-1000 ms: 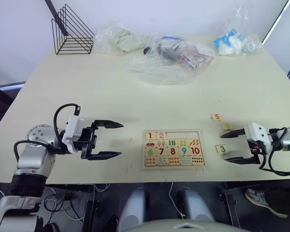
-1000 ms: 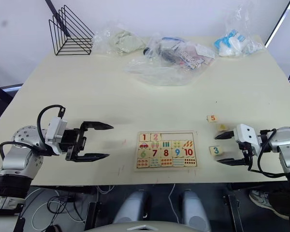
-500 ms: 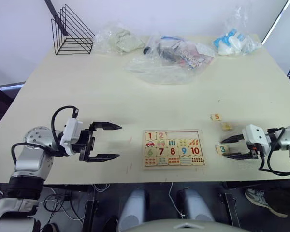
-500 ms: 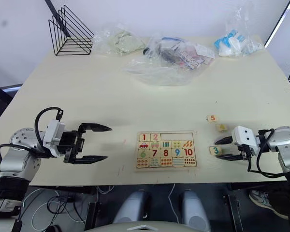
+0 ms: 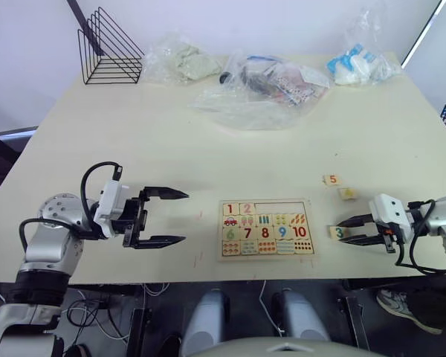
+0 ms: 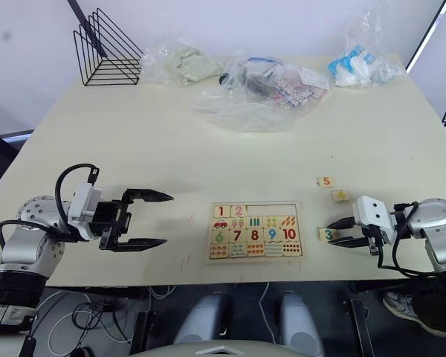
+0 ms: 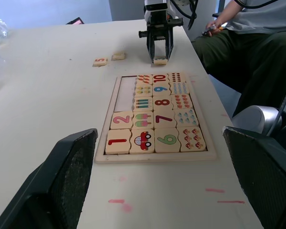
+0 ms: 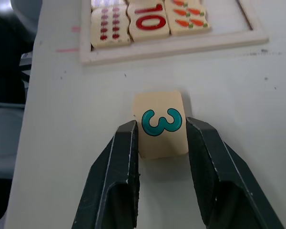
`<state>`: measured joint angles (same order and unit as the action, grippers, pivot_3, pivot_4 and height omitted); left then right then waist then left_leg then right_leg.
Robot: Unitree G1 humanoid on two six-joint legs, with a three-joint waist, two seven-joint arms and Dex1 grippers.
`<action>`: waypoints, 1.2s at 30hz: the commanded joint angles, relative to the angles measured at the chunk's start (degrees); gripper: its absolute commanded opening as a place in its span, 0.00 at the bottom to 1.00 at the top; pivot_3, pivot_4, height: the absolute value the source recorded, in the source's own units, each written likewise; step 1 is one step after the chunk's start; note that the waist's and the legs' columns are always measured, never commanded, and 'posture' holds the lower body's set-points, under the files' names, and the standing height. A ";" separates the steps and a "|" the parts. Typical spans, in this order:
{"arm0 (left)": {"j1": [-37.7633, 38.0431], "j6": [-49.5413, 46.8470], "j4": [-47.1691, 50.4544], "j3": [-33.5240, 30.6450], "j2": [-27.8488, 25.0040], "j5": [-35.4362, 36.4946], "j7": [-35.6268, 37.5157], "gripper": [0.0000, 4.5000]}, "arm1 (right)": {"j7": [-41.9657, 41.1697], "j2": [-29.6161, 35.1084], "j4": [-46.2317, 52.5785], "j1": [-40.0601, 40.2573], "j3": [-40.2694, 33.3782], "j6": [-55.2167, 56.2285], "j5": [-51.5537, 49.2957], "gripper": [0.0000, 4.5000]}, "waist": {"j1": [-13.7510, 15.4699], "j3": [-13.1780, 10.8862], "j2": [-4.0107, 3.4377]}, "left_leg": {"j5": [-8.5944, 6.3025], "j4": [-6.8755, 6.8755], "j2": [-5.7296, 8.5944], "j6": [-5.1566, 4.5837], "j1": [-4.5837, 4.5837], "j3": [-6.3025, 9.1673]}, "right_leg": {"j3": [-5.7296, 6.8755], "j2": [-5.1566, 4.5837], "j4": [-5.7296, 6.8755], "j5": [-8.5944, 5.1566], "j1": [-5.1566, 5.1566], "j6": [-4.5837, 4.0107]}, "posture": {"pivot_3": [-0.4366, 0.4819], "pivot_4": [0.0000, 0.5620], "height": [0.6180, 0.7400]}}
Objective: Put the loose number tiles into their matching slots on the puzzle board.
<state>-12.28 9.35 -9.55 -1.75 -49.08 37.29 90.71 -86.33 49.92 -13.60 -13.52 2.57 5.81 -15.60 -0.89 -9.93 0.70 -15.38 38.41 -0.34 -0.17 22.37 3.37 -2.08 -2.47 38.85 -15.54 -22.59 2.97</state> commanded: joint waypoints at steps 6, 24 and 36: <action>-0.34 0.21 1.44 -1.68 0.18 0.23 1.79 1.00 | 8.77 3.26 14.59 -1.44 -3.44 -12.37 -1.02 0.20 | 0.00 -0.03 -0.06 | 0.00 0.00 0.00 0.00 0.01 0.00 | -0.01 0.00 0.00 0.00 -0.01 0.00 | 0.48 0.27 1.00; 2.46 -1.22 4.39 -5.33 2.10 -1.70 -1.30 1.00 | 16.53 -3.36 27.53 -26.35 18.87 -43.55 5.60 0.20 | -0.58 -0.07 -0.11 | 0.00 -0.02 -0.01 0.00 0.21 0.12 | -0.05 -0.01 0.02 0.00 -0.34 0.00 | 0.48 0.27 1.00; 5.33 -1.61 6.90 -6.83 2.28 -2.52 -2.39 1.00 | 16.99 -10.75 25.43 -39.15 31.72 -54.85 12.68 0.20 | -1.06 -0.07 -0.12 | 0.00 -0.02 0.04 0.01 0.45 0.15 | -0.02 -0.14 0.03 0.01 -0.56 0.01 | 0.48 0.27 1.00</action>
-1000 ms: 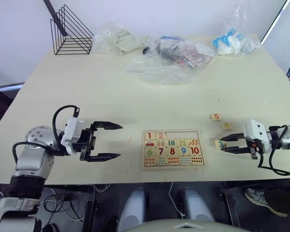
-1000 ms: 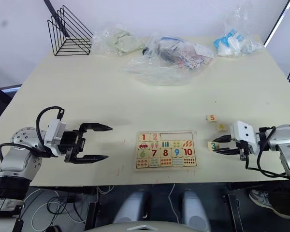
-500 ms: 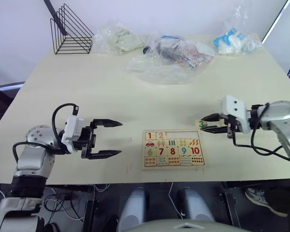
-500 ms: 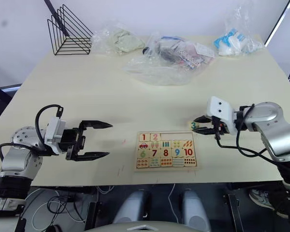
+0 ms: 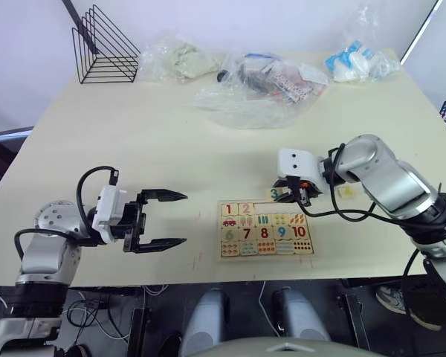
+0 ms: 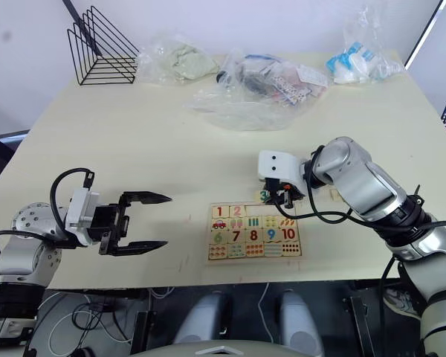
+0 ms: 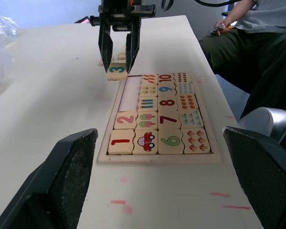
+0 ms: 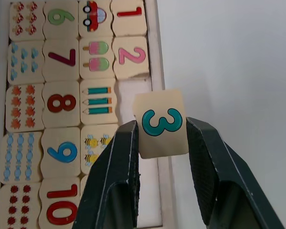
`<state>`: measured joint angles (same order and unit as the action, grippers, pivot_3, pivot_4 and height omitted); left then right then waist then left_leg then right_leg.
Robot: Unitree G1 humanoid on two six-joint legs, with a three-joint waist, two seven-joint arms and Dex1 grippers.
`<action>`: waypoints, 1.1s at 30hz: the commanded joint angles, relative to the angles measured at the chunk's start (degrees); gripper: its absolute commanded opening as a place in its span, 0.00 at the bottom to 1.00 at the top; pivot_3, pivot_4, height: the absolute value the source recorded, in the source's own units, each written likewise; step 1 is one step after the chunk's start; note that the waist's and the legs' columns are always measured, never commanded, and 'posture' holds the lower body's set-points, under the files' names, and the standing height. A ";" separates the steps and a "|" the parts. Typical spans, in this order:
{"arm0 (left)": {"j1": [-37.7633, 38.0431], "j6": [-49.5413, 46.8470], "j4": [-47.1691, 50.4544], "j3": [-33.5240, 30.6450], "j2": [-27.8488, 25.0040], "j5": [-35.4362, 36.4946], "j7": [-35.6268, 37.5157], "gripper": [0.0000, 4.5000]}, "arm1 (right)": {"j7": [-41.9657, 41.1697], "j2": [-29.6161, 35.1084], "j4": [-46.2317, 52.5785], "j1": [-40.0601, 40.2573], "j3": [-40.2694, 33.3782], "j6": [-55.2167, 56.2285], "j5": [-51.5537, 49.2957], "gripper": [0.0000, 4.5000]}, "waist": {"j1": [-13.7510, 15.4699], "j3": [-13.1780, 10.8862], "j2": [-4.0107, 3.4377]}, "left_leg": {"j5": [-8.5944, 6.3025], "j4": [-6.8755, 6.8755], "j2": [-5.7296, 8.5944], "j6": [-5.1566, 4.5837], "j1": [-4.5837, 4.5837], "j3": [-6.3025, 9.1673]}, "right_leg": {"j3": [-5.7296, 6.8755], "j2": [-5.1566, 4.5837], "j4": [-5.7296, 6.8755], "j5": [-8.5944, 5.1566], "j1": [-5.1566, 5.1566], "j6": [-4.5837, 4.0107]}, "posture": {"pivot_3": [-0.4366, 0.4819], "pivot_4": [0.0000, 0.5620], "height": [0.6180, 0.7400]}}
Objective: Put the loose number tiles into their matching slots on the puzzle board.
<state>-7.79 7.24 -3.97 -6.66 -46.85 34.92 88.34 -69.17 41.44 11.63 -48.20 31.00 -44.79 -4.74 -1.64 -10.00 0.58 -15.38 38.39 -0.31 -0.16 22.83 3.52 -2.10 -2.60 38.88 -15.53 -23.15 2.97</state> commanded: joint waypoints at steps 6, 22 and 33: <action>1.47 1.04 0.49 -2.80 -0.12 -0.28 0.85 1.00 | -0.59 -4.56 -0.40 -8.04 7.92 -9.15 3.23 0.20 | -0.74 -0.01 -0.01 | 0.00 -0.03 -0.01 0.00 0.00 0.00 | -0.01 0.03 0.04 0.00 -0.07 -0.01 | 0.48 0.27 1.00; 1.55 -1.21 3.35 -3.09 -0.23 -0.64 -0.31 1.00 | 2.31 -8.43 -0.16 -10.74 13.53 -15.41 5.02 0.20 | -0.77 -0.01 -0.02 | 0.00 -0.03 0.01 0.00 0.02 0.00 | -0.01 -0.02 0.05 0.00 -0.10 0.00 | 0.48 0.27 1.00; 1.69 -0.45 1.92 -3.26 0.01 -1.06 0.58 1.00 | 3.45 -9.07 0.14 -10.53 15.01 -17.19 4.74 0.20 | -0.77 -0.02 -0.02 | 0.00 -0.03 0.02 0.00 0.03 -0.01 | -0.01 -0.03 0.04 0.01 -0.10 0.00 | 0.48 0.27 1.00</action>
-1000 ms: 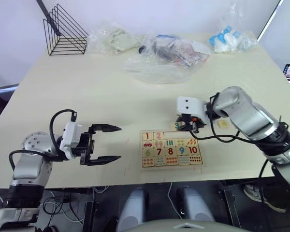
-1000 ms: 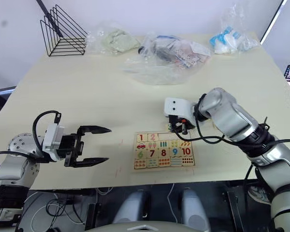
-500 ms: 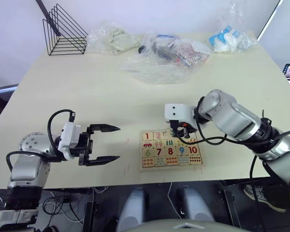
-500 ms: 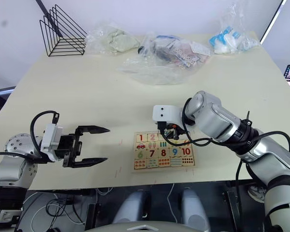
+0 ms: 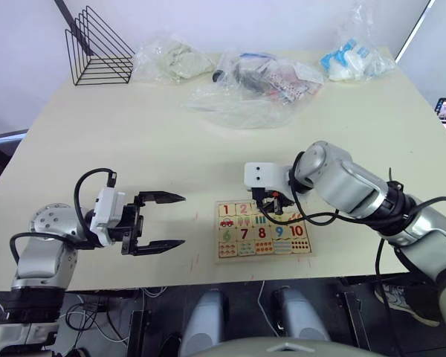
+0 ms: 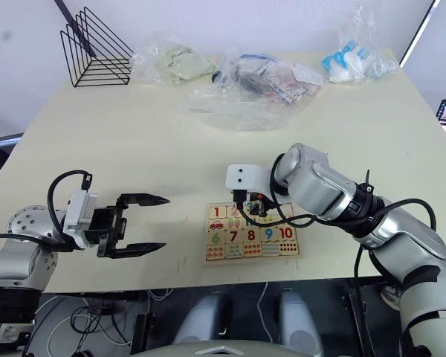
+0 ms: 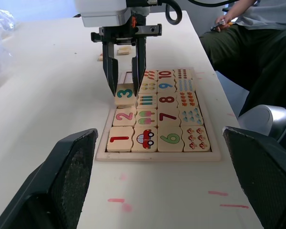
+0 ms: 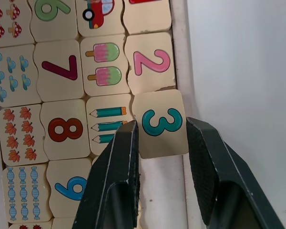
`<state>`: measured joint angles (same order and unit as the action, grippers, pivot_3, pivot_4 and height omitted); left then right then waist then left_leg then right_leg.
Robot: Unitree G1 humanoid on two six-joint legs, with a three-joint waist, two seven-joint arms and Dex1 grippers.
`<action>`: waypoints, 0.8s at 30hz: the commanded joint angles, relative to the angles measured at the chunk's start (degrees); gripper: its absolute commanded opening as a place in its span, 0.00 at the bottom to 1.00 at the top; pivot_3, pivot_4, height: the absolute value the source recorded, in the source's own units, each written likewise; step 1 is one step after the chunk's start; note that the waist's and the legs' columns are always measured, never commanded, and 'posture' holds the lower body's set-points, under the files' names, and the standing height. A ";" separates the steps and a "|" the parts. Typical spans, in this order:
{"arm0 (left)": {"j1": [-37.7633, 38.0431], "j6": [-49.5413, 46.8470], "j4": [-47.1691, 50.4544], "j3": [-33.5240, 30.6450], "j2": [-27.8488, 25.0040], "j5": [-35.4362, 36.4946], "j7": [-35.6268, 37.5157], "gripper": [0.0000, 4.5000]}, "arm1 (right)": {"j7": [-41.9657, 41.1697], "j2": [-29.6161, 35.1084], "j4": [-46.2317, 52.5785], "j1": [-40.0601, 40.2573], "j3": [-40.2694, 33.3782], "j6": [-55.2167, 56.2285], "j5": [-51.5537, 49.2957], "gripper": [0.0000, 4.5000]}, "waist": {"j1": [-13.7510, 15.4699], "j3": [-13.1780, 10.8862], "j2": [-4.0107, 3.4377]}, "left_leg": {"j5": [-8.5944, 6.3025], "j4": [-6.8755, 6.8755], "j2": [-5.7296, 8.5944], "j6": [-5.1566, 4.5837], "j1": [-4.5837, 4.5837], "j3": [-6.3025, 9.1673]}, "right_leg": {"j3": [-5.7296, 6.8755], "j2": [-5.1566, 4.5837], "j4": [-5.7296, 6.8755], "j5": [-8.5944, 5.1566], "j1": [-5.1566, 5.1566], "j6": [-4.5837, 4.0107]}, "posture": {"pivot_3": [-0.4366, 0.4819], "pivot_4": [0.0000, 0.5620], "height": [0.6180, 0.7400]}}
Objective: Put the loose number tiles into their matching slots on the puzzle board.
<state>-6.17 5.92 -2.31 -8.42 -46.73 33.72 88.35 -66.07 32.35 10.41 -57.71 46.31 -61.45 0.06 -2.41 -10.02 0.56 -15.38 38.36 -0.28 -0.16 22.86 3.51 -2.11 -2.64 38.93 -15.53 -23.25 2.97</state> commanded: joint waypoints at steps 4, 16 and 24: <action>-0.02 0.92 -0.02 -1.54 -0.17 0.20 0.83 1.00 | 0.88 -0.19 1.54 -0.78 0.07 -1.06 -0.23 0.20 | 0.00 0.00 0.00 | 0.00 0.00 0.00 0.00 0.00 0.00 | 0.00 0.00 0.00 0.00 -0.01 0.00 | 0.48 0.27 1.00; 0.33 1.07 0.10 -1.40 0.00 0.04 0.68 1.00 | 1.51 -0.30 1.33 -0.43 0.41 0.47 -0.60 0.20 | 0.00 0.00 0.00 | 0.00 -0.01 0.00 0.00 0.00 0.00 | 0.00 0.00 0.00 0.00 -0.01 0.00 | 0.48 0.27 1.00; 0.60 2.62 -1.73 -1.56 0.34 -0.25 1.65 1.00 | 1.16 0.32 1.04 -0.11 0.86 2.78 -0.04 0.51 | -0.01 0.00 0.00 | 0.00 -0.01 0.00 0.00 0.00 0.00 | 0.00 0.00 0.00 0.00 -0.01 0.00 | 0.48 0.27 1.00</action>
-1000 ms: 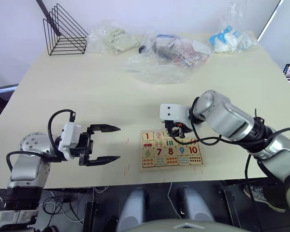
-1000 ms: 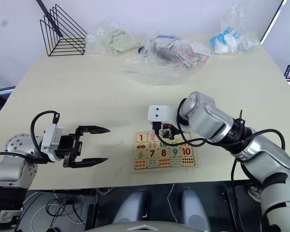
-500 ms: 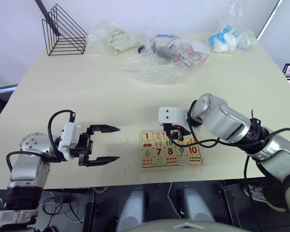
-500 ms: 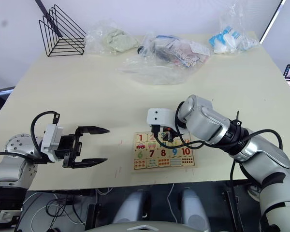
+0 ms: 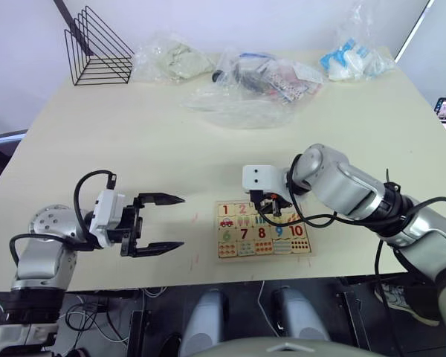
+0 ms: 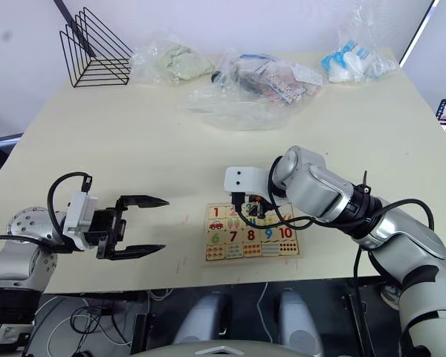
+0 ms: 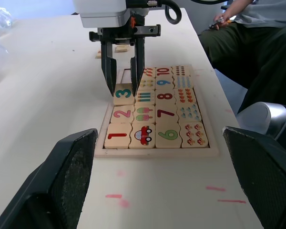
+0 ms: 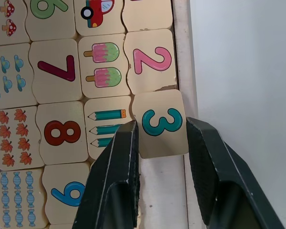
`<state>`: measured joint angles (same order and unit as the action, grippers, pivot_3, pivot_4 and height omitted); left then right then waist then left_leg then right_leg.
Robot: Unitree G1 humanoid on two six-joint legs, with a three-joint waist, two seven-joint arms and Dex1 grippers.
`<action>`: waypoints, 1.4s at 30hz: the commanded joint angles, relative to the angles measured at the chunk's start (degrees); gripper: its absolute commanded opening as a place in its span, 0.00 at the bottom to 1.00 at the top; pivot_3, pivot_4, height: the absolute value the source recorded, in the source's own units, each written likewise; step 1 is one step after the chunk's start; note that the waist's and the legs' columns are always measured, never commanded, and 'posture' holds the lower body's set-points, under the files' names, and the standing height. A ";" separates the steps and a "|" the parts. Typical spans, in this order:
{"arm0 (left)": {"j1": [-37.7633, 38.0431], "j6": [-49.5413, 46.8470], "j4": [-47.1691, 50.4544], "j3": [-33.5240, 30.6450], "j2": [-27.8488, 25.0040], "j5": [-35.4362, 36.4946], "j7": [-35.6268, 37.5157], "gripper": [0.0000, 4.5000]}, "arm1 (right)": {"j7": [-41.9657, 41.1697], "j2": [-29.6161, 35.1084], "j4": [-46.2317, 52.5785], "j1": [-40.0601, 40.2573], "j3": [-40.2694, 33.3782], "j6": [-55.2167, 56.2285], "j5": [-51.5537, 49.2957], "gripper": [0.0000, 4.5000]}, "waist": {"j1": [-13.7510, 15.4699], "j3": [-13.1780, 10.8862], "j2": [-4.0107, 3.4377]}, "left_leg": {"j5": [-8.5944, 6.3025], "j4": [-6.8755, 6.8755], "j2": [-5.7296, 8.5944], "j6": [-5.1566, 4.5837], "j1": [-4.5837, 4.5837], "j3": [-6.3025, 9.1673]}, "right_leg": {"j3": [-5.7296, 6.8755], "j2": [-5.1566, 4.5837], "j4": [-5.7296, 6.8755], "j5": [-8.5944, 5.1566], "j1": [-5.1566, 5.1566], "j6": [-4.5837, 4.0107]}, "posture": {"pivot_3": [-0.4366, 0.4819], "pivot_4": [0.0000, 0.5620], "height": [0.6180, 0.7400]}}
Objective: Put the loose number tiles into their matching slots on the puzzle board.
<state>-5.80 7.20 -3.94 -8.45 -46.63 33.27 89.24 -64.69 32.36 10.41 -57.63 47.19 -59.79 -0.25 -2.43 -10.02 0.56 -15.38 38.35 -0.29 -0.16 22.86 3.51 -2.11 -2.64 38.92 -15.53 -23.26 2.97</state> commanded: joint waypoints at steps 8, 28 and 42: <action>0.16 1.86 -1.07 -1.76 0.02 0.40 1.54 1.00 | 0.10 0.43 0.64 0.12 -0.73 1.43 0.08 0.99 | -0.01 0.00 0.00 | 0.00 0.00 0.00 0.00 0.00 0.00 | 0.00 0.00 0.00 0.00 0.00 0.00 | 0.48 0.27 1.00; -1.26 -0.18 0.88 -0.76 0.29 0.13 0.34 1.00 | -0.43 5.77 -0.24 11.32 -17.22 15.94 -6.34 0.41 | 0.05 0.00 0.01 | 0.00 -0.02 -0.01 0.00 0.02 -0.02 | 0.00 -0.01 -0.02 0.00 0.00 0.00 | 0.48 0.27 1.00; -2.05 0.87 -1.24 -0.85 0.68 -0.30 1.68 1.00 | 0.41 5.58 -7.02 16.13 -18.46 28.55 -2.55 0.05 | 0.07 -0.01 0.02 | 0.00 -0.01 -0.01 0.00 0.01 -0.05 | -0.02 0.00 -0.02 0.00 0.01 0.01 | 0.48 0.27 1.00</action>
<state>-7.16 7.22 -5.46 -8.41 -45.84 32.74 90.01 -64.45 37.89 2.53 -41.34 29.99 -32.40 -3.27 -2.35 -10.03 0.58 -15.38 38.34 -0.29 -0.16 22.87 3.48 -2.13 -2.64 38.90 -15.53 -23.24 2.98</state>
